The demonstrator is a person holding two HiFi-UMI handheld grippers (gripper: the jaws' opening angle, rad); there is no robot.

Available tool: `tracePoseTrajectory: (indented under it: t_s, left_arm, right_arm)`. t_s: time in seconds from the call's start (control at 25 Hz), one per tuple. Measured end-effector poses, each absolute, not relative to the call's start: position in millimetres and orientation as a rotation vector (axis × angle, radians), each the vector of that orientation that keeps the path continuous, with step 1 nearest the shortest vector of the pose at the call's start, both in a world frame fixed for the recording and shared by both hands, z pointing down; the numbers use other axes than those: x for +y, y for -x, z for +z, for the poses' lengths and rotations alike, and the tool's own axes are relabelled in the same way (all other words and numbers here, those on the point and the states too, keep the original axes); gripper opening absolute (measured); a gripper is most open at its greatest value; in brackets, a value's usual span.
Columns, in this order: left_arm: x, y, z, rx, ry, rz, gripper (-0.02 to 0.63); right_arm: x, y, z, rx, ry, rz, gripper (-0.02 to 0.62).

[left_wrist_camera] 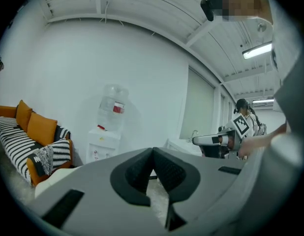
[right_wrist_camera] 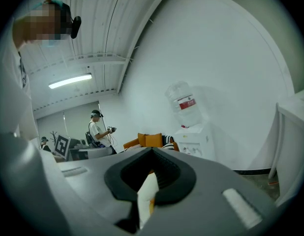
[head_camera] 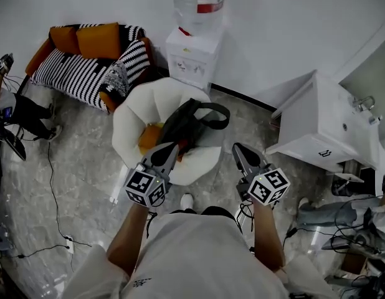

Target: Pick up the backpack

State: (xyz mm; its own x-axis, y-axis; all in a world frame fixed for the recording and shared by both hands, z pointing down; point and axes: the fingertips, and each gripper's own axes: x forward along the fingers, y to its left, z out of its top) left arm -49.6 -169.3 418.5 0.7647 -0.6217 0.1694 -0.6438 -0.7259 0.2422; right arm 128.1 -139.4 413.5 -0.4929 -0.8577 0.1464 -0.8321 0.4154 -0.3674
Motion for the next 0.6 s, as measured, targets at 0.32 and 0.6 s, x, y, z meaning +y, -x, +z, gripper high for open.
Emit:
tracePoseTrajectory:
  t_s: [0.32, 0.6]
  left_arm:
    - [-187, 52, 438, -0.956, -2.636, 0.136, -0.006]
    - [-202, 43, 448, -0.997, -2.609, 0.165, -0.005]
  right_arm:
    - [-164, -130, 418, 2.591, 1.574, -0.633, 0.003]
    - [-190, -143, 422, 2.616, 1.546, -0.646, 0.003]
